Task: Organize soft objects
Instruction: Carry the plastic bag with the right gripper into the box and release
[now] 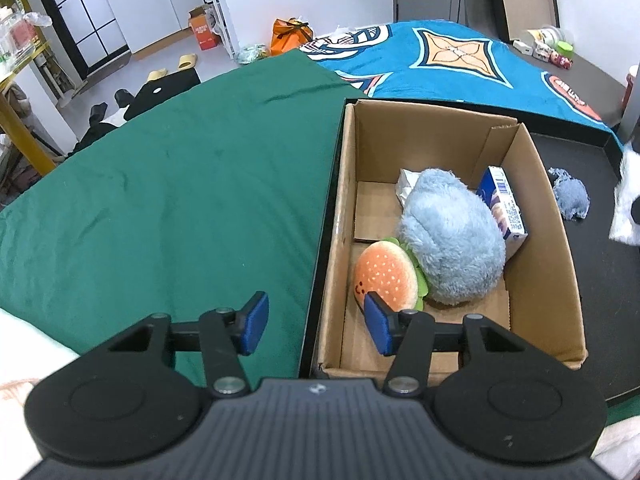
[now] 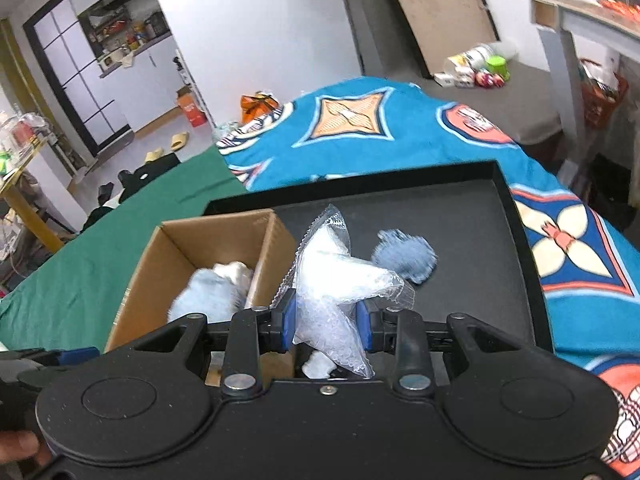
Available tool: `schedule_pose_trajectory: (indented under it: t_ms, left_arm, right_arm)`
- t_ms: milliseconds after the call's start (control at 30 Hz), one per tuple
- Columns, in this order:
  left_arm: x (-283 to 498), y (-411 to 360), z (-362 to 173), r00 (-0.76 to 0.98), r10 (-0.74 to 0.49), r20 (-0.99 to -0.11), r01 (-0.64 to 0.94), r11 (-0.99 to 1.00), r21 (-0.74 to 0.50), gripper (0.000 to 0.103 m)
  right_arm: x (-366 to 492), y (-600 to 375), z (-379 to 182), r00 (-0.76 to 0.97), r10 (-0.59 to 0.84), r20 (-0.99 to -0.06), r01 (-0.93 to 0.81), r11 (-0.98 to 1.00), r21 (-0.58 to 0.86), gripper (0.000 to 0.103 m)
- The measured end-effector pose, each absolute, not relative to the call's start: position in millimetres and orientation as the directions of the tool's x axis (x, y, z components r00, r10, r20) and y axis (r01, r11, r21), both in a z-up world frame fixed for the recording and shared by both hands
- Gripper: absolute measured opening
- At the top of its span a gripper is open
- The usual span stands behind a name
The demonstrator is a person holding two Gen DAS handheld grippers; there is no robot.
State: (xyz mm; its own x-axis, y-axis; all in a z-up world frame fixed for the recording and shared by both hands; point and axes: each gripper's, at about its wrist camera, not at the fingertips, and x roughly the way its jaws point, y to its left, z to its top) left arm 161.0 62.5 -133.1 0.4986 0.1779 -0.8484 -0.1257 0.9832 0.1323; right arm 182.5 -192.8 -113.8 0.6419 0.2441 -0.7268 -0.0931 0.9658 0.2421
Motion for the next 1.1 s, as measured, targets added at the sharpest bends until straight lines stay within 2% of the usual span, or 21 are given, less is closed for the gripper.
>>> schedule_pose_trajectory:
  t_ms: [267,667,1100]
  left_arm:
    - [161,64,-135,0.514,0.155,-0.844,-0.118,0.987,0.110,0.035]
    - [168,78,-144,0.490,0.073,-0.869,-0.136,0.991,0.006,0.010]
    - [165,90,-146,0.502,0.013,-0.865,-0.147,0.987,-0.070,0.010]
  right_arm:
    - [189,-166,-99,0.650,0.273,-0.709,-0.156,0.961,0.227,0.030]
    - [198,-119,-90,0.638,0.291,-0.713,-0.235,0.955,0.179,0.030]
    - [213,-75,-79,0.638,0.302,-0.708,-0.304,0.944,0.129,0.031]
